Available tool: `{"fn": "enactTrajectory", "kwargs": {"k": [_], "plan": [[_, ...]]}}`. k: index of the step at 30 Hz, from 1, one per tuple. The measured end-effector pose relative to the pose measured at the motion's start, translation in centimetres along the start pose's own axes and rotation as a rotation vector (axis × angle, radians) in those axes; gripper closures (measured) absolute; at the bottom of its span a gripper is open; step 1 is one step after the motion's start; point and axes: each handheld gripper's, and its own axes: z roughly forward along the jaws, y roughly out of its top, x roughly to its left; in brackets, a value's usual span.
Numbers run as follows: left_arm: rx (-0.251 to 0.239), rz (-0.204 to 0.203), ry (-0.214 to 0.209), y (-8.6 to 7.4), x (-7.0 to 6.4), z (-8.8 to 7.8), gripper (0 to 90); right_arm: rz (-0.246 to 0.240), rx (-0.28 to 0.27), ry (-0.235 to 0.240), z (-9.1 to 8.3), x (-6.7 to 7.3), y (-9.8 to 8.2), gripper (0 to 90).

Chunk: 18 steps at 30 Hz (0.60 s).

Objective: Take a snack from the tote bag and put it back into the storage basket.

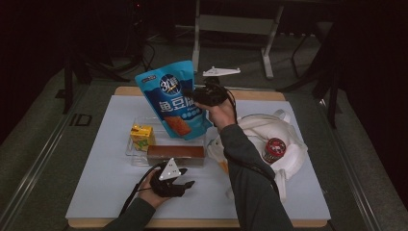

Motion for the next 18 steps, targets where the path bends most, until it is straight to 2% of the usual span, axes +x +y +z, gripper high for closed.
{"fn": "enactTrajectory", "kwargs": {"k": [11,18], "plan": [[0.0,0.01,0.001,0.0,0.0,0.0,45.8,0.018,0.033,-0.025,3.2,1.0,-1.1,88.2],[-0.006,0.0,0.001,0.0,0.0,0.0,45.7,0.036,0.04,-0.041,3.9,0.7,-1.9,88.1]]}}
